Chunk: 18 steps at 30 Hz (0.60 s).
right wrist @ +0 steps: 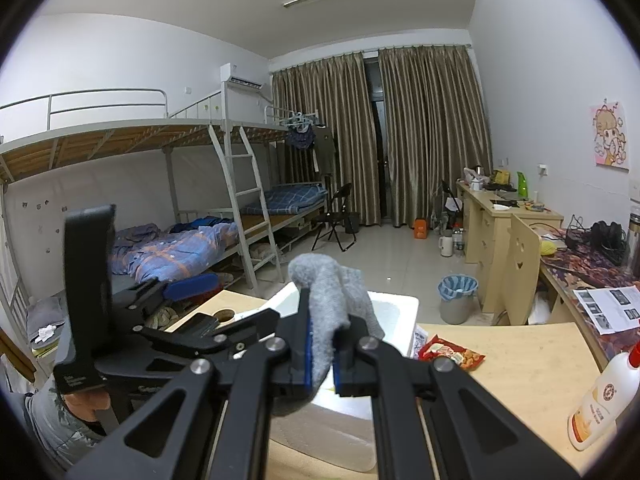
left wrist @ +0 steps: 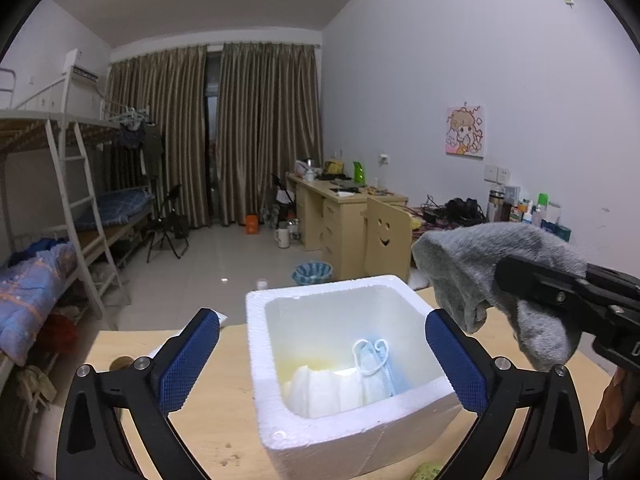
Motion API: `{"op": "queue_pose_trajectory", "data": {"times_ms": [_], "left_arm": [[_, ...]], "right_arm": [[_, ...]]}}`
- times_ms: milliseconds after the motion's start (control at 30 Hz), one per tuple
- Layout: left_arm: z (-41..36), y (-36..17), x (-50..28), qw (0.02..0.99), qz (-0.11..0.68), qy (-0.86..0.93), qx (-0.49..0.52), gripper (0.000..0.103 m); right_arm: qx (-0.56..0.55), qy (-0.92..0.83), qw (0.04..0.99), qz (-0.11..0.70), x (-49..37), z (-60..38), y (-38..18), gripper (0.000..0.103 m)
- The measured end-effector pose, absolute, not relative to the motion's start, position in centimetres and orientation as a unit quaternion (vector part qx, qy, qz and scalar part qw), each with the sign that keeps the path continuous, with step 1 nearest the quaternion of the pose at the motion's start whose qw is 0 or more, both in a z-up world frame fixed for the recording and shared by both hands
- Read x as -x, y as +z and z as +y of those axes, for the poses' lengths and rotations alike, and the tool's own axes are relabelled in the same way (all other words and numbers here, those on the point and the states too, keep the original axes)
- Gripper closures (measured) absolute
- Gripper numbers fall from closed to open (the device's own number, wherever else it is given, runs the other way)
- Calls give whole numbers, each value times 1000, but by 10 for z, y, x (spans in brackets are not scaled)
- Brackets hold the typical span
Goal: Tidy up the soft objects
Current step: 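Open the left gripper to drop the tissue into the box, then lower the grey sock into the box and open the right gripper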
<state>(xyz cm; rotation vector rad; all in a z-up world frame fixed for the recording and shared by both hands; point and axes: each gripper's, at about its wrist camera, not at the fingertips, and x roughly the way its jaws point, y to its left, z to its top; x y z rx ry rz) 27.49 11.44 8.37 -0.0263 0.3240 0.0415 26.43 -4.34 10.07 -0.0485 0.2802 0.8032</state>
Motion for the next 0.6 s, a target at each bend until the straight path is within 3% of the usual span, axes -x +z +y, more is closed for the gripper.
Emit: {"op": "queue_pose_trajectory", "data": {"times_ms": [600], "left_arm": [[140, 85, -252, 987, 149, 64, 13, 0]], "right_arm": [[39, 400, 902, 158, -287, -20, 94, 93]]}}
